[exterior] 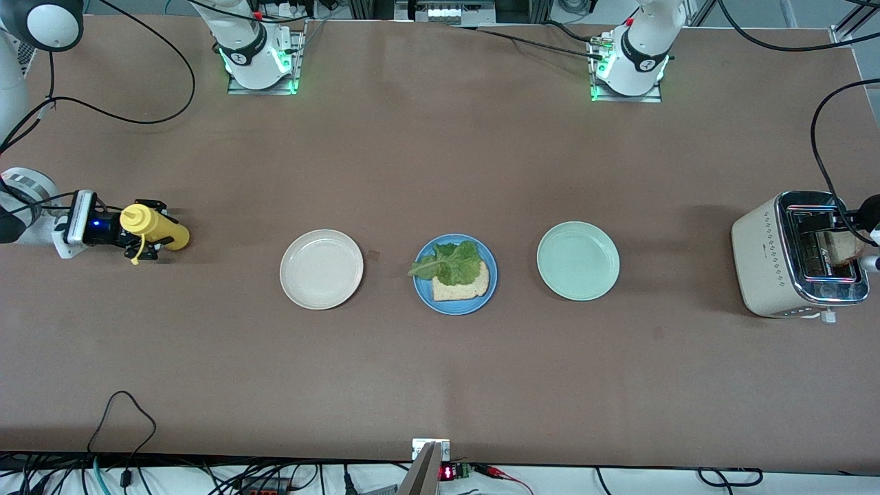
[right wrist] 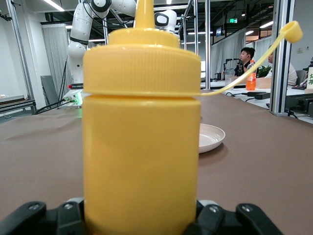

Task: Make sandwich in blue plate with both arms
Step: 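Release the bottle and retract the right gripper while the left gripper reaches the toaster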

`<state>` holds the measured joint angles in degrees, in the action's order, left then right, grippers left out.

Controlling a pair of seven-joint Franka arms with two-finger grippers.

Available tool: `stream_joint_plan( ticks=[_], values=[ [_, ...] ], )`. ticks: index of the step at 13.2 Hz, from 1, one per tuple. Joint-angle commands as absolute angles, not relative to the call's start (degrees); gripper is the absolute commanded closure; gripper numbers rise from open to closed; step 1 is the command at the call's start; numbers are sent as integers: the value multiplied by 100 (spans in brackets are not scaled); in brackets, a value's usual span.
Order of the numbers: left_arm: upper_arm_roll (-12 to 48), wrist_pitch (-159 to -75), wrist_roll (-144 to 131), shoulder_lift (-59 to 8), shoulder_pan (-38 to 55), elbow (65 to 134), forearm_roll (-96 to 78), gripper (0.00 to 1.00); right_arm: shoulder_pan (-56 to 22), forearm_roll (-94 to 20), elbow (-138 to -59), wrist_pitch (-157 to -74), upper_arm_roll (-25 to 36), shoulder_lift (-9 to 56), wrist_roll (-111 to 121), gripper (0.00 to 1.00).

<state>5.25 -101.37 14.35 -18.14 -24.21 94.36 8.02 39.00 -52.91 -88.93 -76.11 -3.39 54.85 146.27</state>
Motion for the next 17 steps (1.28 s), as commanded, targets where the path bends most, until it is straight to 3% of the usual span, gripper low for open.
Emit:
stream_joint_plan(
  ticks=[1,4,5,6,9,10,13,17],
  values=[
    [589,-10125,1774,-1968,-2662,9316,1115,0,3981,-5396,-8728,-7427,-387,5598,14634,0],
    [589,-10459,2152,-2144,-2838,9334,1204,0,3990,-5396,-8719,-7427,-343,5599,14625,0],
    [589,-10468,2206,-2214,-2874,9334,1204,13,3990,-5396,-8667,-7401,-317,5590,14625,0],
    [589,-10476,2302,-2258,-2900,9334,1204,35,3999,-5379,-8536,-7374,-264,5581,14616,0],
    [589,-10608,2619,-2285,-2944,9334,1204,58,4095,-5230,-8202,-7348,-54,5397,14599,0],
    [598,-10617,2610,-2303,-2962,9325,1204,54,4104,-5099,-7774,-7200,17,5353,14573,0],
    [589,-10617,2610,-2303,-2936,9194,1213,30,4192,-4634,-7612,-7233,105,4644,13794,0],
    [598,-10898,2610,-2442,-2944,9114,1371,27,4070,-3966,-7532,-7286,246,3387,11985,0]
  ],
)
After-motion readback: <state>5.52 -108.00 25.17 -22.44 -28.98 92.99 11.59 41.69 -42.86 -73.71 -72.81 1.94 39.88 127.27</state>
